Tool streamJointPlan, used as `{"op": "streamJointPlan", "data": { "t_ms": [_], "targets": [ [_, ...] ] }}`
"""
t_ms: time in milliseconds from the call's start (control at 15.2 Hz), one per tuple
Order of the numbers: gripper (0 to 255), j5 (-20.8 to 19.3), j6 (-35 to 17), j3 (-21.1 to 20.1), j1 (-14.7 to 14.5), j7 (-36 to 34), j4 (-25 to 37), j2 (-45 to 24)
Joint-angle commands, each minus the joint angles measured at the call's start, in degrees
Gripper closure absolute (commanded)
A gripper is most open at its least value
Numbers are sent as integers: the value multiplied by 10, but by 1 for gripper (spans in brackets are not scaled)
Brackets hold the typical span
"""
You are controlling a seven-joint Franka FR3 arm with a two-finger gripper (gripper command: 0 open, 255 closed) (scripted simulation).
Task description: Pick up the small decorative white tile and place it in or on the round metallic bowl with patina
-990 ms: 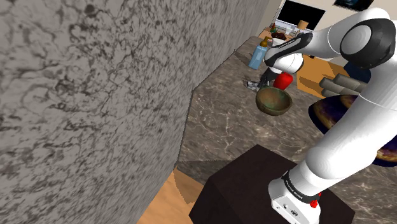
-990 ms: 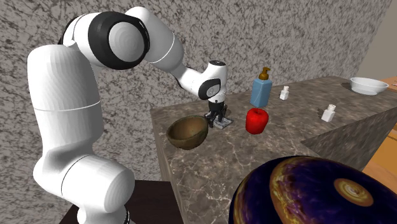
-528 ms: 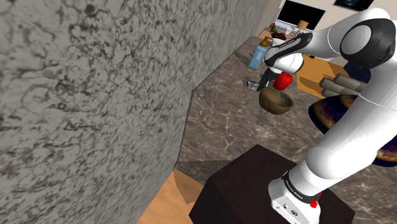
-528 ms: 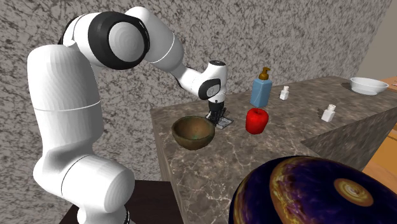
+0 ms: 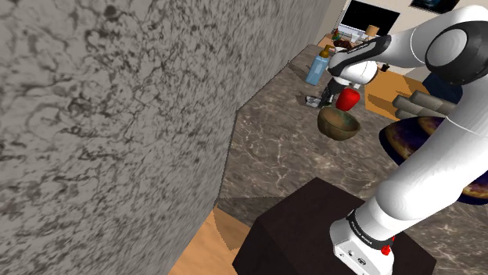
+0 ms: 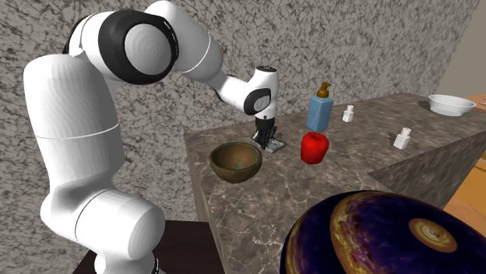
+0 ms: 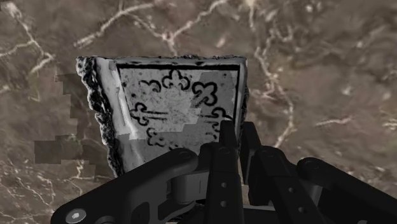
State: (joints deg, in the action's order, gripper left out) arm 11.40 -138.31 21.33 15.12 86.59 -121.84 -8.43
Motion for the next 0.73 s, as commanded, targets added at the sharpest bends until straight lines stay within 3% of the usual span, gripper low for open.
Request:
{"op": "streamJointPlan", "data": {
  "t_ms": [0, 660],
  "targets": [
    [255, -7, 14, 2, -1, -5, 5, 9],
    [255, -37, 84, 6, -4, -29, 41, 48]
  ]
}}
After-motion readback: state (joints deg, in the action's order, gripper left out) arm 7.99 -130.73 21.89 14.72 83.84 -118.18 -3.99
